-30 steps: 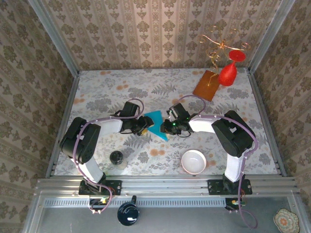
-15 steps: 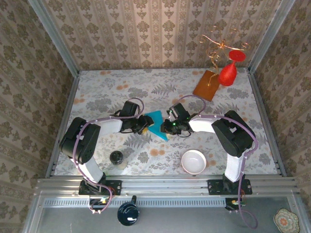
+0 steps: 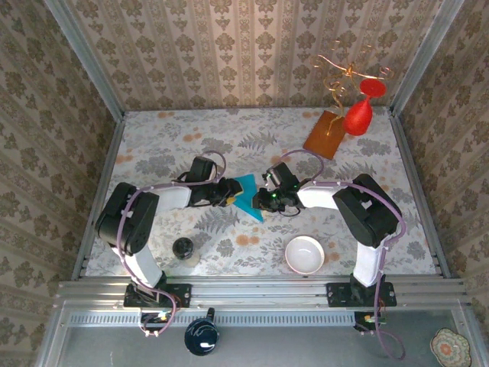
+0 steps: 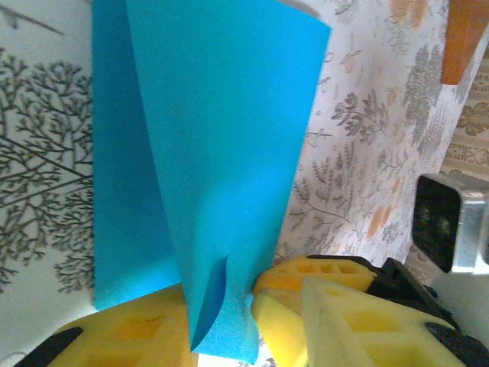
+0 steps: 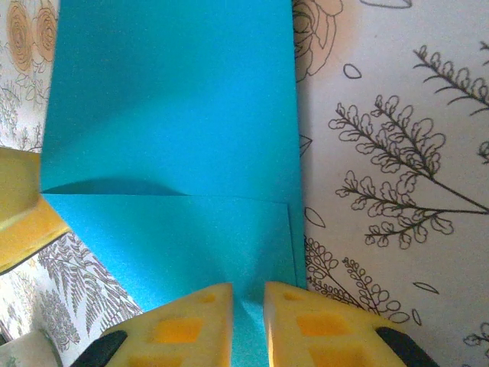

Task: Fold a paper plane with a square sheet of paper (pick it up from the middle)
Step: Fourth fold the wing at the center of the table.

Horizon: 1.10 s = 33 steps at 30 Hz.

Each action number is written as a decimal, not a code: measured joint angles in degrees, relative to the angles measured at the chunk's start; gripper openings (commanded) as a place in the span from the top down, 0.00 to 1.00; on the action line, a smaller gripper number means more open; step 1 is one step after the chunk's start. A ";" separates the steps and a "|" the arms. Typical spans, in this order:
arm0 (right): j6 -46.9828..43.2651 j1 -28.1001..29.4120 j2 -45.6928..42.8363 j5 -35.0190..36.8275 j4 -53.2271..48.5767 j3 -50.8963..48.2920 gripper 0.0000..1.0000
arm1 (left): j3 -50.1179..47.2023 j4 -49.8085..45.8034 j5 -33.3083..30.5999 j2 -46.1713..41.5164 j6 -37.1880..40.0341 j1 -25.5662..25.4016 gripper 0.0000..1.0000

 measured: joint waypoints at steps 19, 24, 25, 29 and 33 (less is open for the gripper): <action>-0.09 -0.72 0.00 -0.46 0.11 0.00 0.77 | 0.57 1.16 6.03 3.74 2.82 2.95 0.80; -0.55 -0.87 0.00 -0.81 0.15 0.00 0.76 | 1.01 1.18 6.67 3.74 3.39 2.95 0.89; -0.70 -0.87 -0.02 -0.83 0.15 0.00 0.75 | 1.01 1.20 6.82 3.74 3.45 2.95 0.92; -1.86 -0.87 -0.81 -0.72 0.00 0.00 0.69 | 1.01 1.22 6.99 3.74 3.85 2.95 0.95; -4.35 -0.92 -4.20 1.22 -0.11 -1.01 0.64 | 1.27 0.70 6.54 3.67 3.85 2.93 0.95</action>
